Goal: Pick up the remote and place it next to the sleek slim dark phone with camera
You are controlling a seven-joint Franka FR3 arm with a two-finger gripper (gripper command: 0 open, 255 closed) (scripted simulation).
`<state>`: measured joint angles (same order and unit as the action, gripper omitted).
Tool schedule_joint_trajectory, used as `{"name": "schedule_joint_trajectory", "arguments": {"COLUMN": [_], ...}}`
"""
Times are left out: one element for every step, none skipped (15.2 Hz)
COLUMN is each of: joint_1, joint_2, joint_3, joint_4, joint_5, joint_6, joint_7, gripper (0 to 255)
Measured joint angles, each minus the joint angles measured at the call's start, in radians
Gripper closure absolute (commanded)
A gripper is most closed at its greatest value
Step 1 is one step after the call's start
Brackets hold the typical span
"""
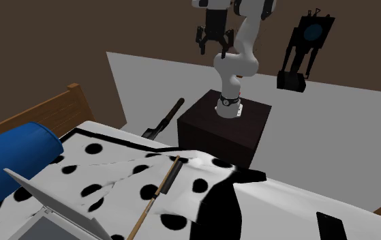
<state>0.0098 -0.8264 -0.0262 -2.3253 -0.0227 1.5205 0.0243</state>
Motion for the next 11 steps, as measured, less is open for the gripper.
{"name": "schedule_joint_trajectory", "arguments": {"joint_1": [0.000,0.000,0.002,0.001,0.001,0.000,0.001,0.002,0.004,0.003,0.001], "joint_2": [0.000,0.005,0.015,0.026,0.044,0.057,0.073,0.099,0.128,0.149,0.167], "joint_3": [0.000,-0.001,0.002,-0.003,-0.006,-0.010,-0.011,-0.011,-0.009,-0.013,-0.017], "joint_4": [0.000,-0.010,-0.029,-0.046,-0.058,-0.082,-0.107,-0.114,-0.123,-0.141,-0.155], "joint_5": [0.000,-0.001,0.000,-0.005,-0.008,-0.012,-0.014,-0.016,-0.016,-0.020,-0.024], "joint_6": [0.000,0.015,0.042,0.070,0.100,0.136,0.176,0.210,0.248,0.286,0.319], "joint_7": [0.000,-0.002,0.001,-0.006,-0.010,-0.015,-0.016,-0.018,-0.016,-0.021,-0.025], "gripper": [0,0,0,0,0,0,0,0,0,0,0]}}
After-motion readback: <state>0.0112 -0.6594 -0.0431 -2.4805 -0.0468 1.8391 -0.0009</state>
